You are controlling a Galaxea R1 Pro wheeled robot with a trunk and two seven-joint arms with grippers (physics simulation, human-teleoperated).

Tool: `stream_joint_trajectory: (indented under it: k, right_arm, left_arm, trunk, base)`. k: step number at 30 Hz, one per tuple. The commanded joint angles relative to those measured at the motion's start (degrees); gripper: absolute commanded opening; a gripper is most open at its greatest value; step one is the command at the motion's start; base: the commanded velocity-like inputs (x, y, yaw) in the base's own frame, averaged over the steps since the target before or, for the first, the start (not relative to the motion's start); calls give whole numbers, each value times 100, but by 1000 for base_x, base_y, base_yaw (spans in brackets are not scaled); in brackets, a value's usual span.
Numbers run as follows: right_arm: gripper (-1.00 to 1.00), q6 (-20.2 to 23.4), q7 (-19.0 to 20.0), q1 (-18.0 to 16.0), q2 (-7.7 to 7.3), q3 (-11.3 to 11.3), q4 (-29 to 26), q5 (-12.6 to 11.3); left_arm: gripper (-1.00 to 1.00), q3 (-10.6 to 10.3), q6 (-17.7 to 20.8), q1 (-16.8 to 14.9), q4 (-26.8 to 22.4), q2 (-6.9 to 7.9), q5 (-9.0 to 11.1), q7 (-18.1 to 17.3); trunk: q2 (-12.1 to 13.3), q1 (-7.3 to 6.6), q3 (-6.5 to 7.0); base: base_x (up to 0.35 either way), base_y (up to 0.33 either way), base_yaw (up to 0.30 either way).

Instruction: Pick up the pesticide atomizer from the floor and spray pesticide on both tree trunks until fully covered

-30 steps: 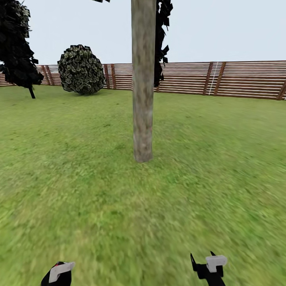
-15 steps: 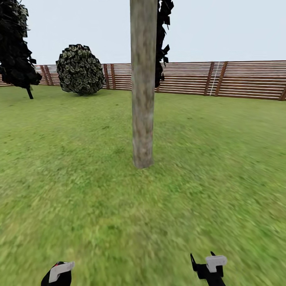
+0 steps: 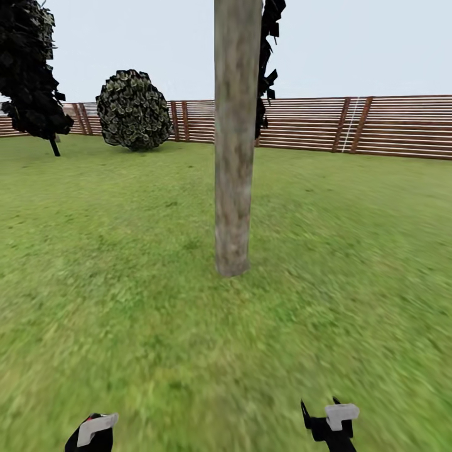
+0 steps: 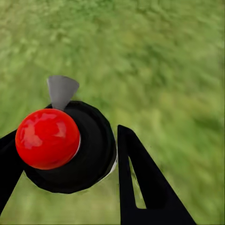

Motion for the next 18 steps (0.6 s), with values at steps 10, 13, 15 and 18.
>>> stream_joint_trajectory:
  k: [10,13,15,18]
  right_arm:
    - [100,-17,23,-3,-9,0,5,35]
    - [100,-19,25,-4,-10,4,-1,36]
    - [100,-20,25,-4,-10,5,-1,36]
    - [100,-17,15,-3,-18,3,7,36]
  left_arm:
    - [-100,-19,-20,-4,13,2,43,7]
    - [-100,-19,-20,-6,13,2,43,3]
    - [-100,-19,-20,-4,13,2,43,4]
    - [-100,-19,-20,-5,13,2,43,4]
  trunk:
    - [-2,2,-5]
    - [-2,2,-5]
    - [-2,2,-5]
    - [-2,2,-5]
  base:
    - [334,0,1]
    - [334,0,0]
    - [334,0,0]
    - [334,0,0]
